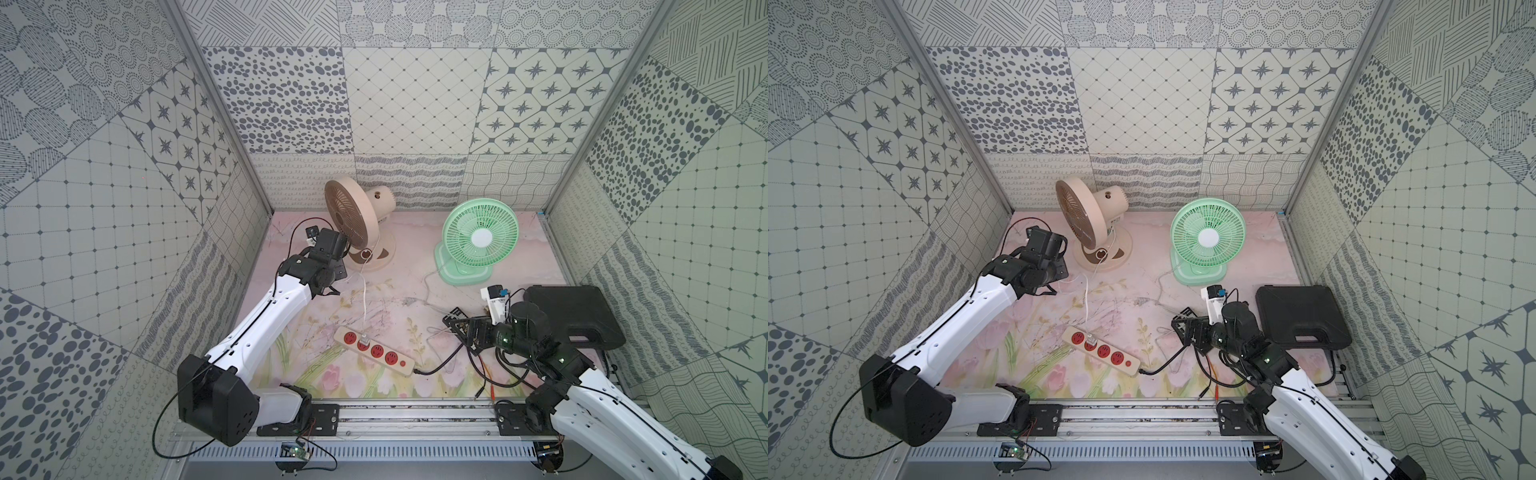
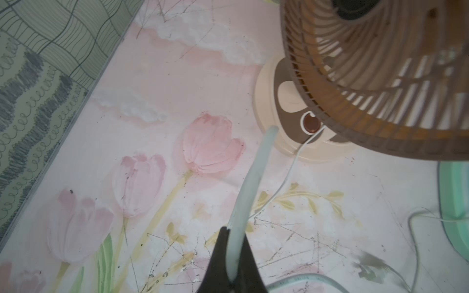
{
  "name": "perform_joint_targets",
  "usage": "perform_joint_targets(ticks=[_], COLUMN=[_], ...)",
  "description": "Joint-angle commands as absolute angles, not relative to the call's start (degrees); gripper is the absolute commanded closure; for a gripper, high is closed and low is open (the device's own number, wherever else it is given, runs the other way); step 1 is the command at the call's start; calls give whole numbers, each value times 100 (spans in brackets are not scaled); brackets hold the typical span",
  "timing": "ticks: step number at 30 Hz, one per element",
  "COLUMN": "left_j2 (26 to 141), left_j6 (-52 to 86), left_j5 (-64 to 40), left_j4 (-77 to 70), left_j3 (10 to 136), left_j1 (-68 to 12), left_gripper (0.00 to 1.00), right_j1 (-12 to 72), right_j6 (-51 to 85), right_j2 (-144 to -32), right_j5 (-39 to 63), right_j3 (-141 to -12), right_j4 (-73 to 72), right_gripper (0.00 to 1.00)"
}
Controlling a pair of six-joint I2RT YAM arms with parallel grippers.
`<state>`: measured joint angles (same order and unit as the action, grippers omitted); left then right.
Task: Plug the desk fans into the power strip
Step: Place the power cord at the center of the board.
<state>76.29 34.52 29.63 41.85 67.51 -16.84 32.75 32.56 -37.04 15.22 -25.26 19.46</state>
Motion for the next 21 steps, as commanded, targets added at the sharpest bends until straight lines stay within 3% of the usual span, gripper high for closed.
perform_joint_targets(ticks=[1, 7, 11, 15, 18, 21], left_j2=[7676, 8256, 8639, 8724, 8752, 8750], left_j6=[4139, 4452, 4536, 4449, 4433, 4388], left_j5=[3431, 3457, 3330, 3161, 2984, 2766], left_j4=[3687, 3462, 3646, 3582, 3591, 3647], left_j3=[6346, 6176, 6444, 6496, 6492, 6537], left_j1=[-1194, -592, -286, -94, 50, 164], left_gripper=[100, 100, 94, 78, 46, 32], right_j1=[3260, 3261, 3260, 3260, 3261, 3258], right_j6=[3250, 3252, 3254, 3282, 3295, 3302], right_j2=[-3726, -3791, -3787, -3725, -3707, -3714], right_j5=[1645, 1797, 1939, 2029, 2098, 2156], right_j3=[-2484, -2461, -2443, -2402, -2384, -2383], right_j4=[1736, 1740, 1736, 1740, 1740, 1739], right_gripper=[3, 3, 3, 3, 3, 3])
